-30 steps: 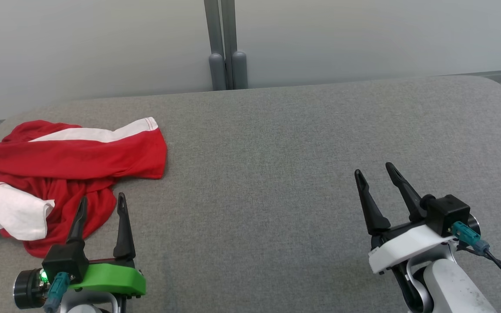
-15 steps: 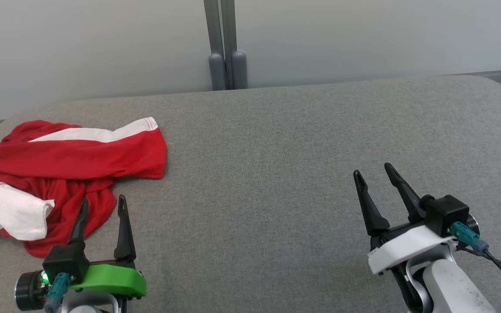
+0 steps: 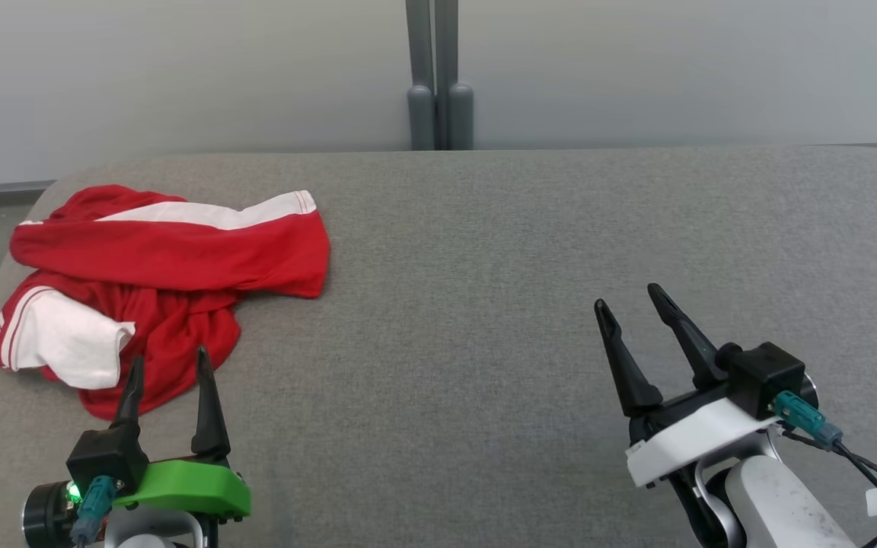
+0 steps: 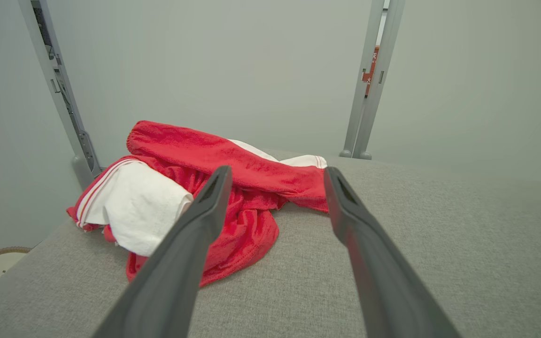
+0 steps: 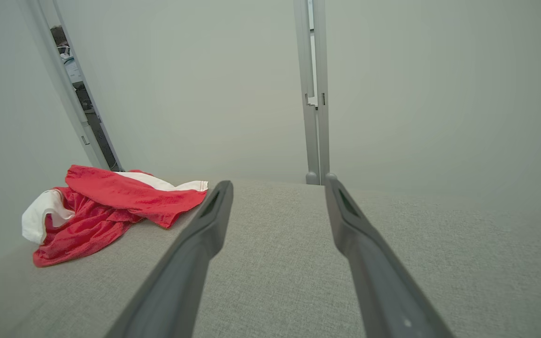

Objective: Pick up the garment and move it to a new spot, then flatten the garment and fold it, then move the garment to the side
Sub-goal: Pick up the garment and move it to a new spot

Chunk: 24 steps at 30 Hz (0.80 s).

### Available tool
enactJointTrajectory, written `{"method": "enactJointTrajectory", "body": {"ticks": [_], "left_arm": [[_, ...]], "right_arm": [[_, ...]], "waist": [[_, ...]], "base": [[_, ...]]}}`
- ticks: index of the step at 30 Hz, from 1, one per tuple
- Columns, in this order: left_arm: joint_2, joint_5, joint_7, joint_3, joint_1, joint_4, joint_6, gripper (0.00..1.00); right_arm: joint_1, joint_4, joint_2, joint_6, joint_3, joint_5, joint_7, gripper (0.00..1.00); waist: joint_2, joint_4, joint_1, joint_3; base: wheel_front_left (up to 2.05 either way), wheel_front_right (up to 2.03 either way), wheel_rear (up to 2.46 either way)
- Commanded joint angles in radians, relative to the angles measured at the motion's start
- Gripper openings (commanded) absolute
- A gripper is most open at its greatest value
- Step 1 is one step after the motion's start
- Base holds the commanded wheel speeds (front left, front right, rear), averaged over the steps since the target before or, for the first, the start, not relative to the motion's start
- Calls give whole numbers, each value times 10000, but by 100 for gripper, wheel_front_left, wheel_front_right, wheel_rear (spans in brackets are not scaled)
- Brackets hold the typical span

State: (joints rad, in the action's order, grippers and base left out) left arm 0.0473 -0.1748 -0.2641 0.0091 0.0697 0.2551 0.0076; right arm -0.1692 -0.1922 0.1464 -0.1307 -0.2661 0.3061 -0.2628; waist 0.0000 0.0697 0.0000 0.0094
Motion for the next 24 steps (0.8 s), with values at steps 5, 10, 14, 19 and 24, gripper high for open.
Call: {"method": "enactJointTrajectory", "body": {"ticks": [5,10,14,19,24], "left_arm": [[58,-75,-7,112,64,65,30,100],[57,-148,-7,223,44,134,-19,100],[57,-203,-7,297,-32,214,-40,100],[55,-257,-5,433,-118,300,-71,100],[55,-302,-7,524,-66,399,-121,100]], "right_arm": [[24,185,103,0,-256,160,-25,100],[98,290,95,0,-432,392,-25,100],[73,345,85,0,-553,451,-24,100],[18,375,127,0,-712,529,-25,100],[-83,511,154,0,-837,629,-25,100]], "waist": [[0,955,0,12],[0,1740,0,-26],[0,2295,0,-35],[0,2744,0,-46],[0,2850,0,-28]], "base": [[0,0,0],[0,0,0],[0,0,0],[0,0,0],[0,0,0]]}}
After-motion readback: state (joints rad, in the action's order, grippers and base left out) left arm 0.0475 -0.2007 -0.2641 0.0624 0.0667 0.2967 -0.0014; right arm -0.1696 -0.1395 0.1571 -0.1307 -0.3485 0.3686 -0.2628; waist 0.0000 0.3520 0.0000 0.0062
